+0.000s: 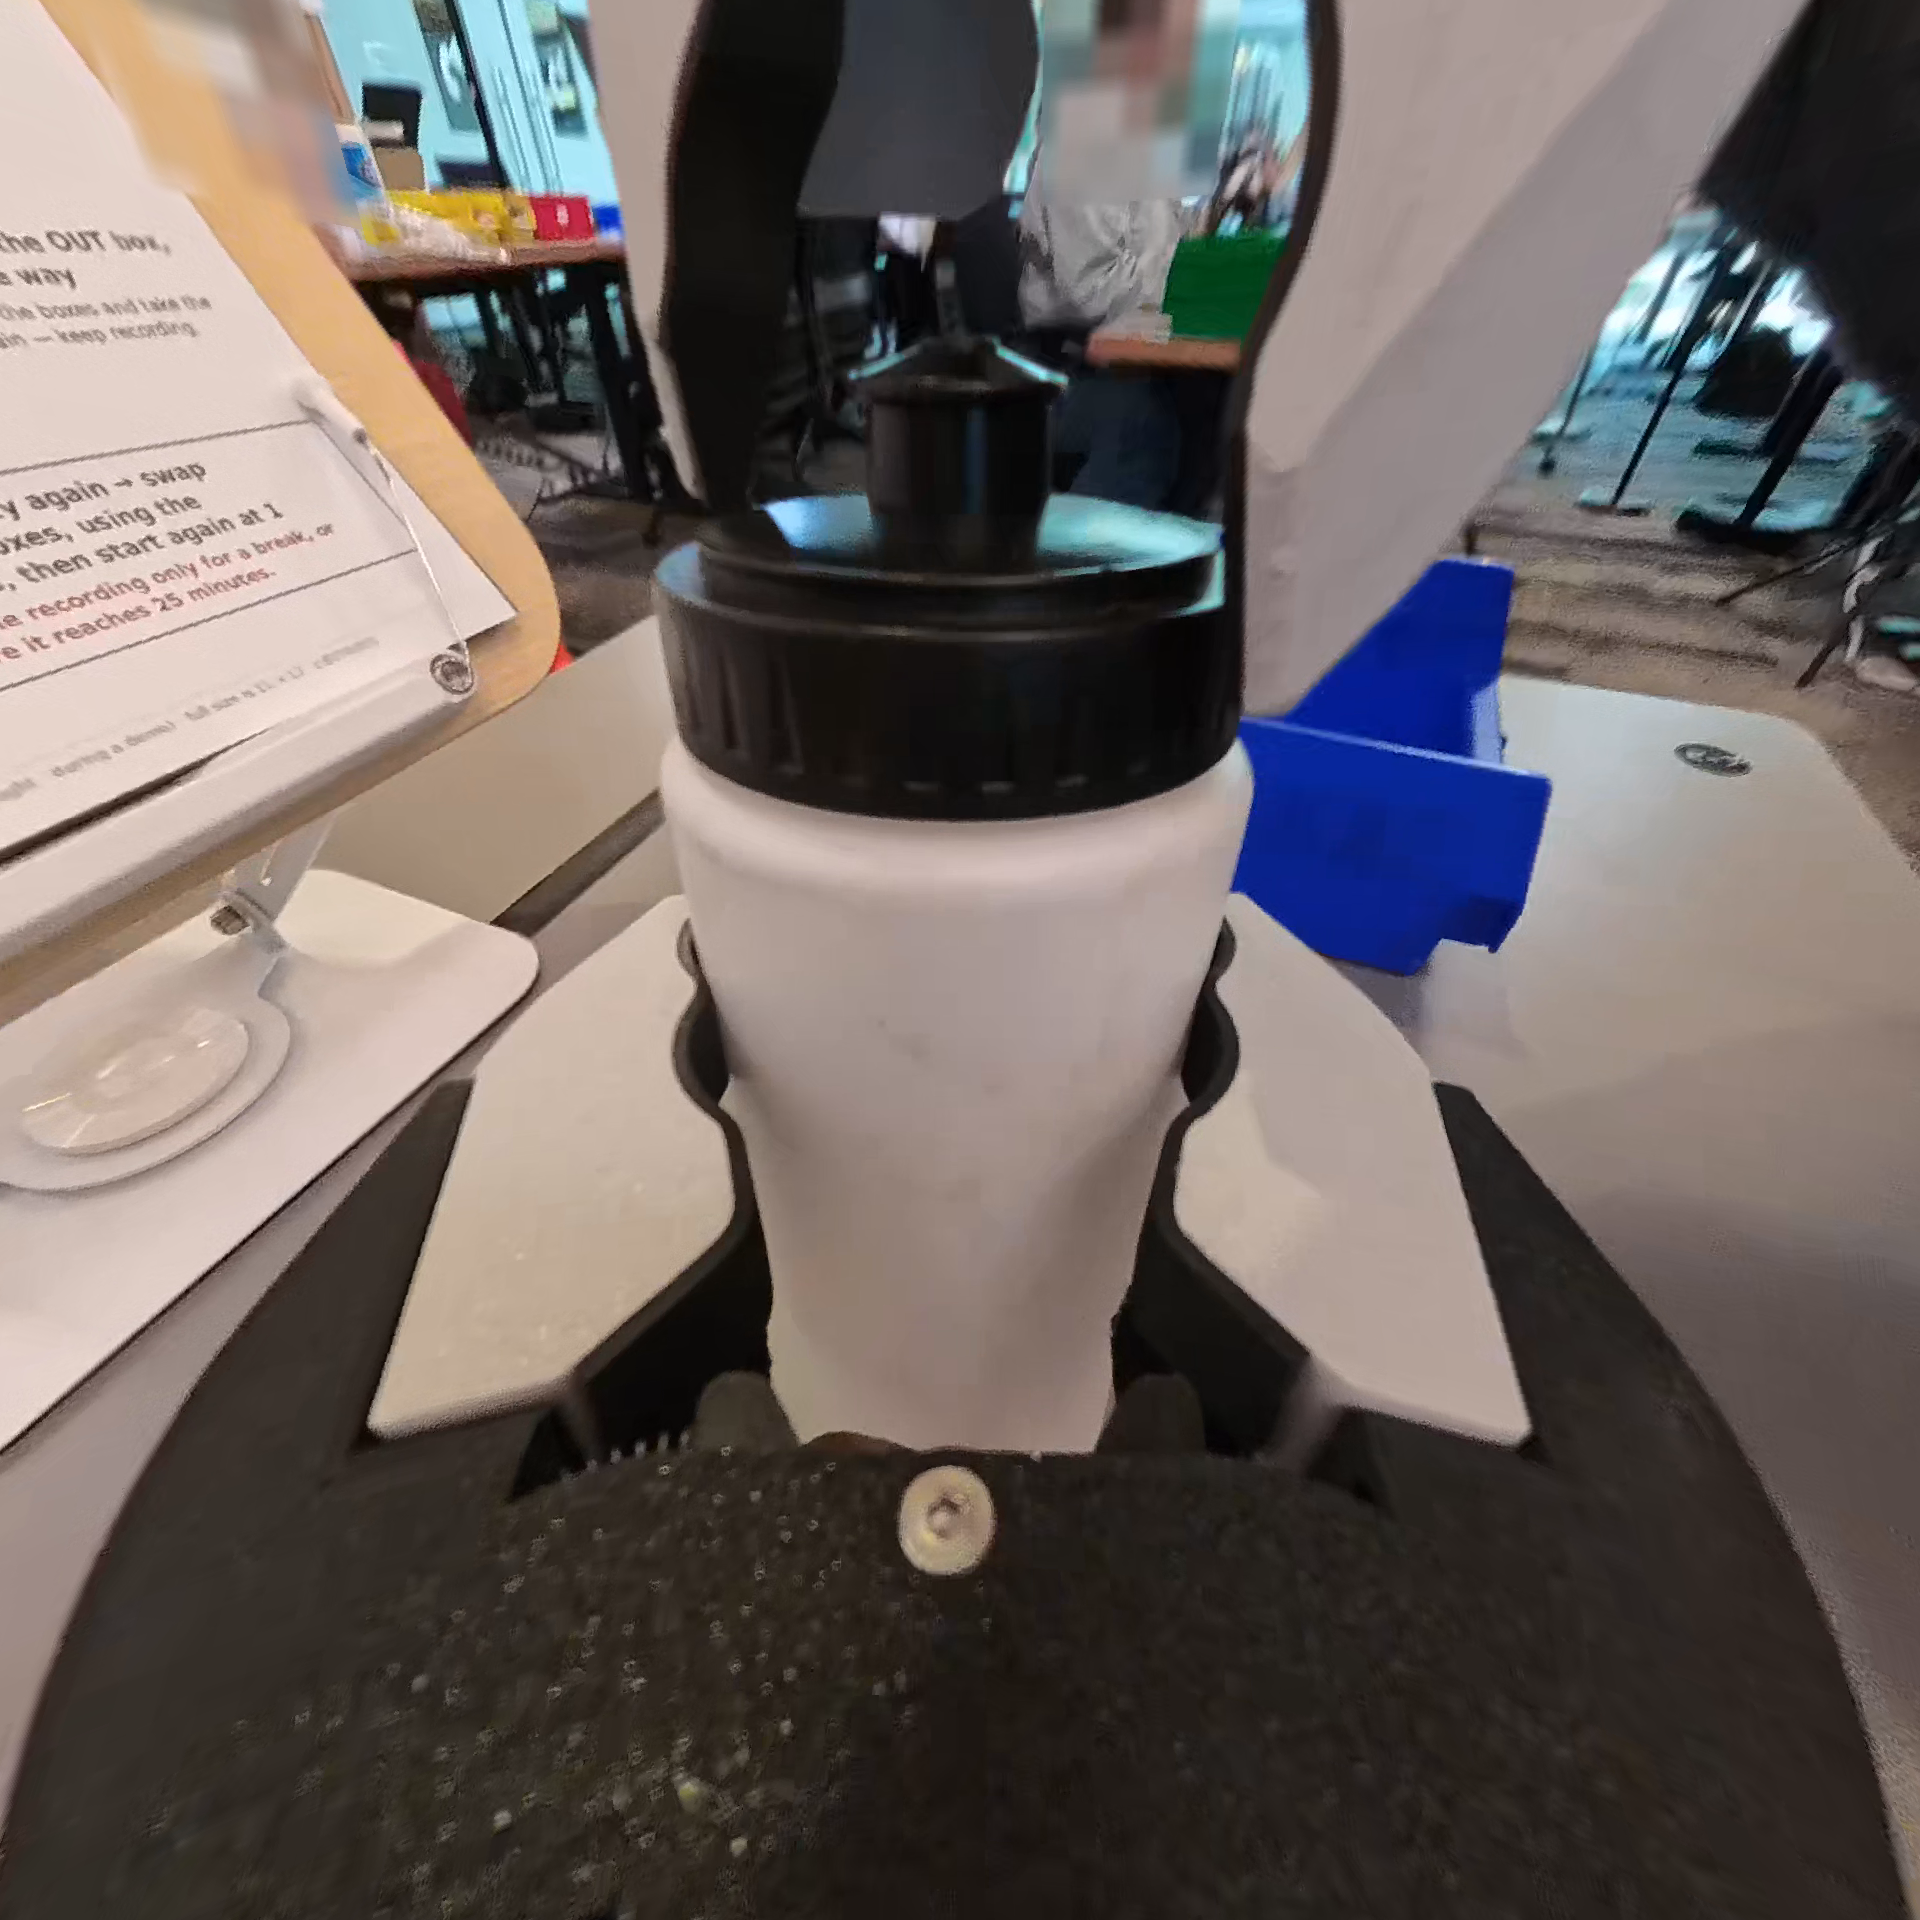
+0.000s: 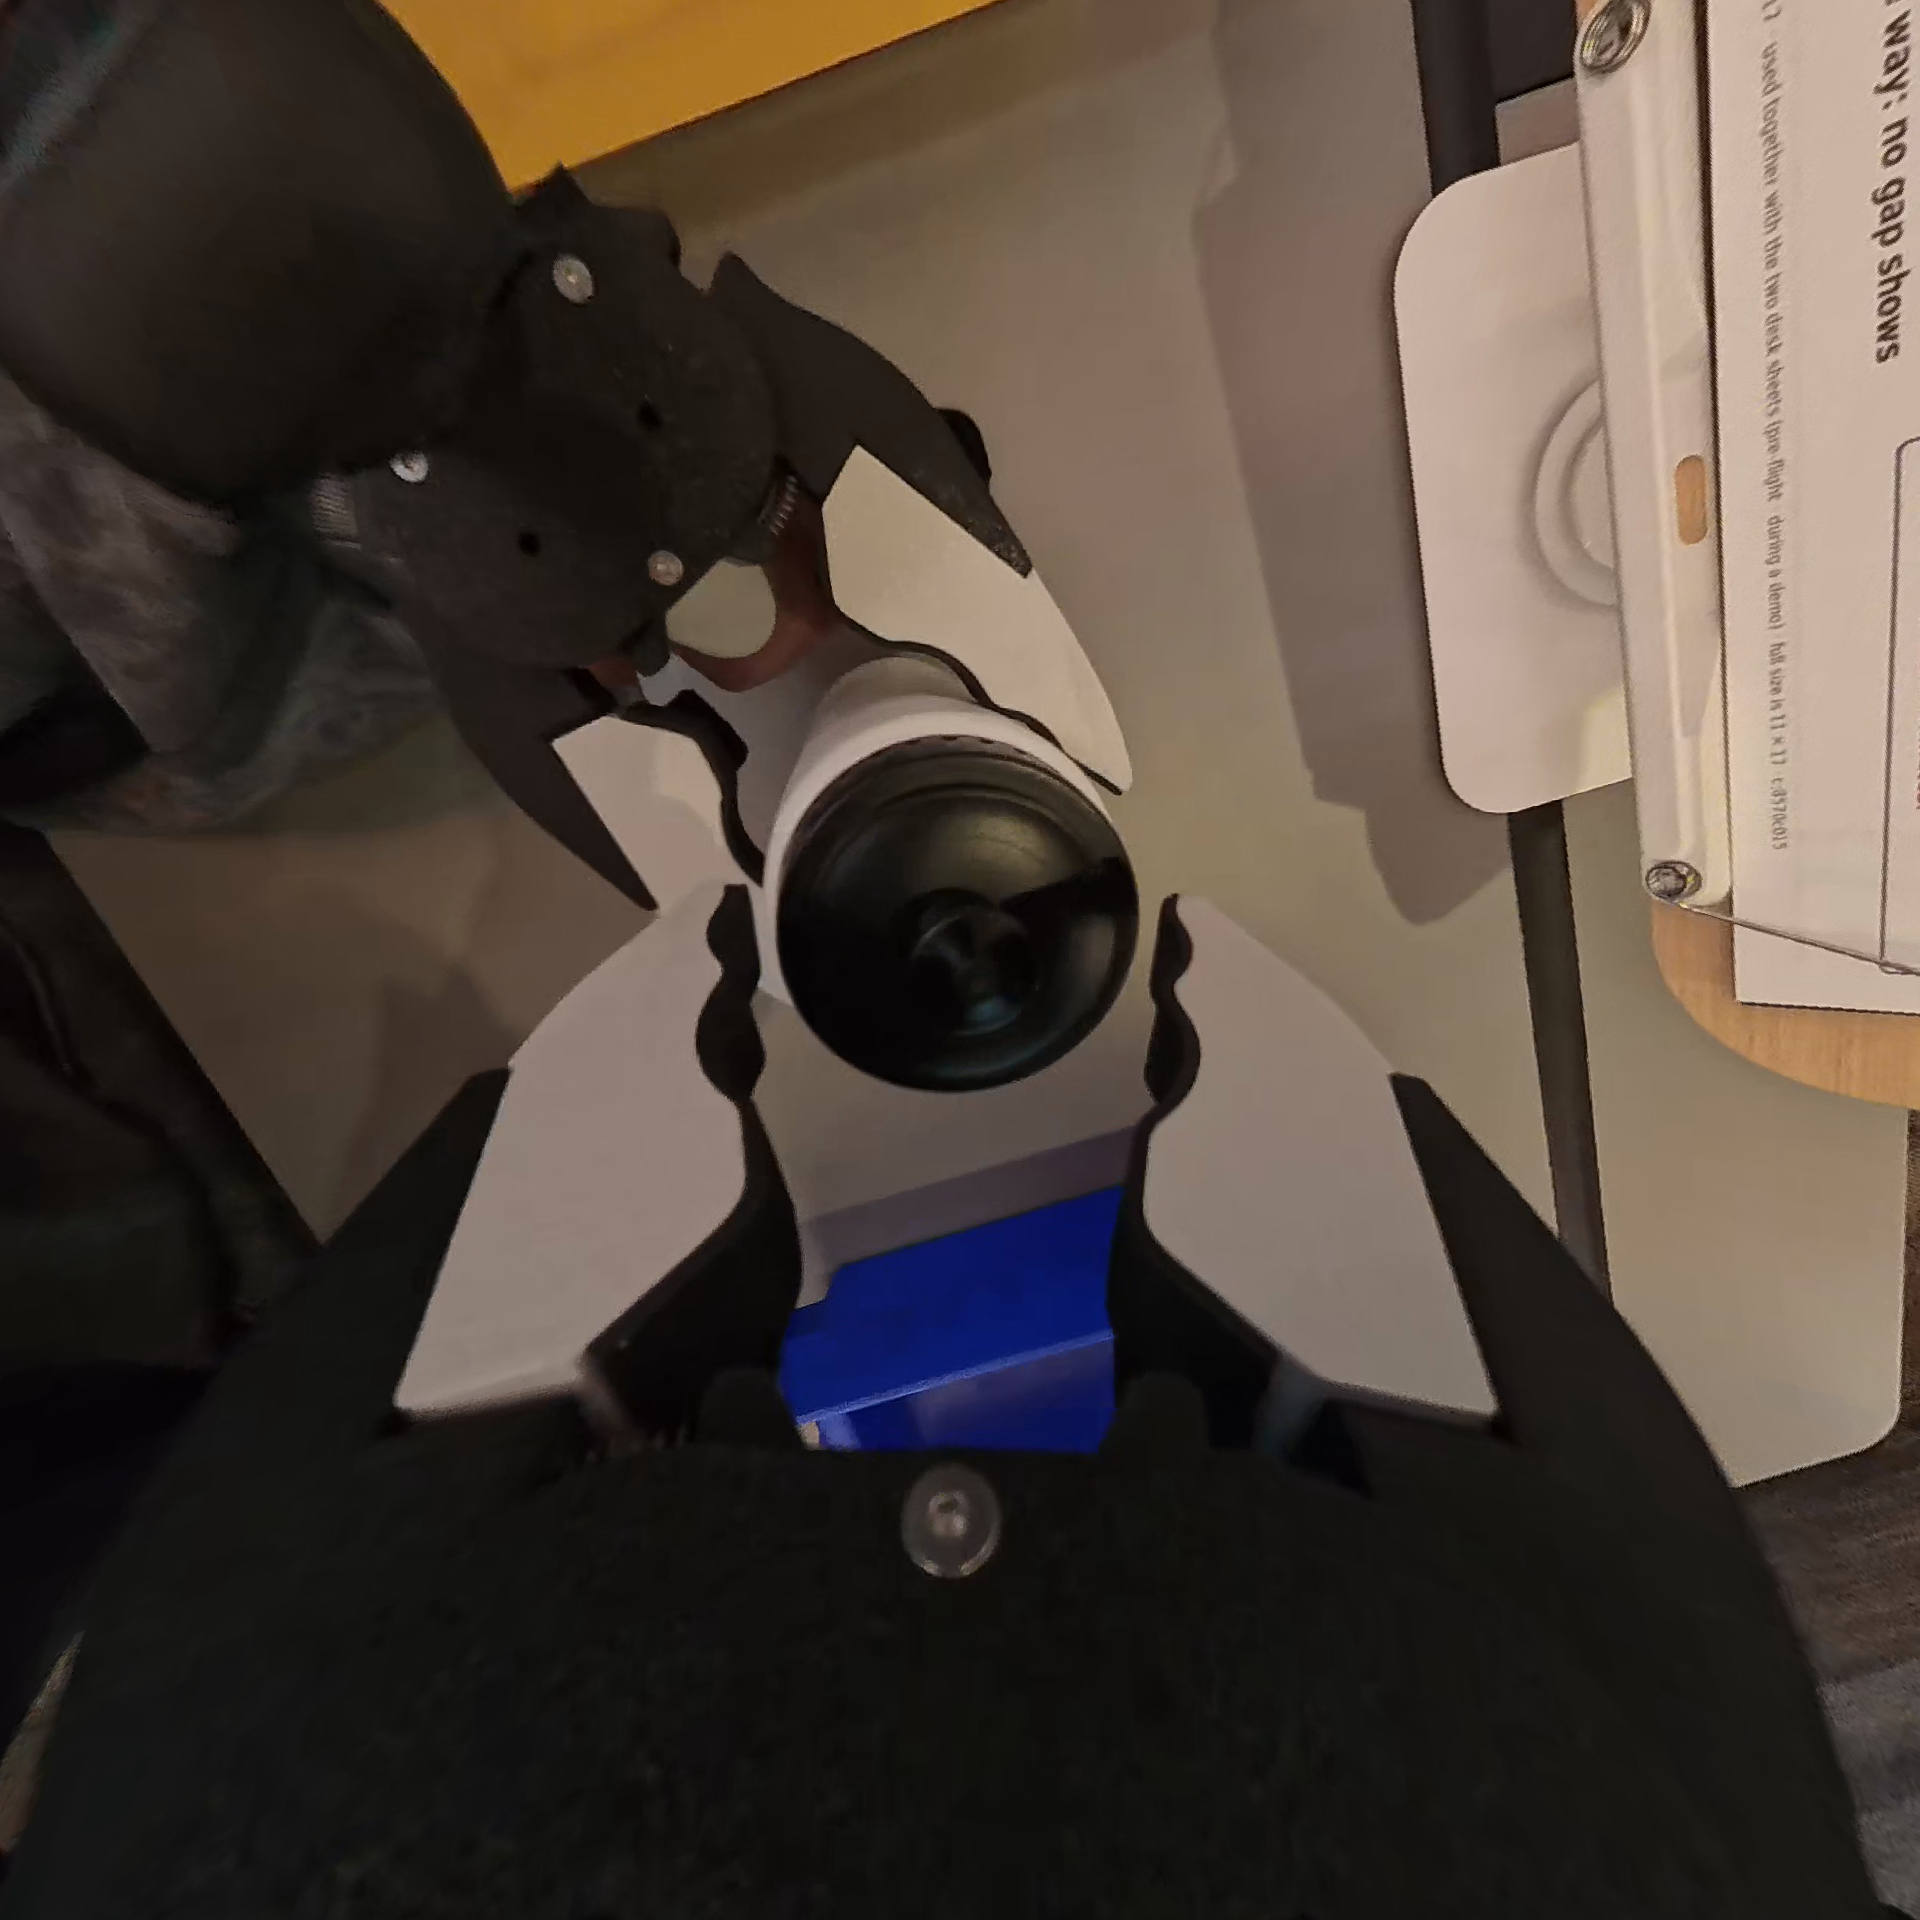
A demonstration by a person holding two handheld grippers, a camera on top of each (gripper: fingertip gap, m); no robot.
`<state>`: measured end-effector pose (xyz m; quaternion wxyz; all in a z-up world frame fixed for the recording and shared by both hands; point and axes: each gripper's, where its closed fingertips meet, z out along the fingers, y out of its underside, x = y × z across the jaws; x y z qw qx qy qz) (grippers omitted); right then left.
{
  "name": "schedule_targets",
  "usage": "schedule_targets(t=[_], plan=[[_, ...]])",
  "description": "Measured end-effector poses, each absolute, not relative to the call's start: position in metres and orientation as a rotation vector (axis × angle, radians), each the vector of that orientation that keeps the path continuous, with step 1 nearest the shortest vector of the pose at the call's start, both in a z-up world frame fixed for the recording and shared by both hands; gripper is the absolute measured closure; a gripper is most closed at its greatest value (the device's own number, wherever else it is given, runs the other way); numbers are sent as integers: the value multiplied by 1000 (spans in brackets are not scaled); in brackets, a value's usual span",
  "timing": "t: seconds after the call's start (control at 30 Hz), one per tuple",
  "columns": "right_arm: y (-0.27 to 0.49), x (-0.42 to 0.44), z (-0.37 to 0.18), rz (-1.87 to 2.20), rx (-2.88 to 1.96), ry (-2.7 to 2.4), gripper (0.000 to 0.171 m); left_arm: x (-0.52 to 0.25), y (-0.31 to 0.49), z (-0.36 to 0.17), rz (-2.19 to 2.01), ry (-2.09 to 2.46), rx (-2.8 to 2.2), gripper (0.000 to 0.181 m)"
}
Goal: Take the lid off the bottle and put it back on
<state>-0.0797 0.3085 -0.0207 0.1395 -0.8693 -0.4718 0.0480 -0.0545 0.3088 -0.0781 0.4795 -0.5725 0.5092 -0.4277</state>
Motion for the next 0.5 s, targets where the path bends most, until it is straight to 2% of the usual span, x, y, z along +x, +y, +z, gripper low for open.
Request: schedule_targets(t=[0.5], plan=[[313,-93,-29,38,-2537,-1412,102,-62,314,-80,-1047,1115,-1390,94]])
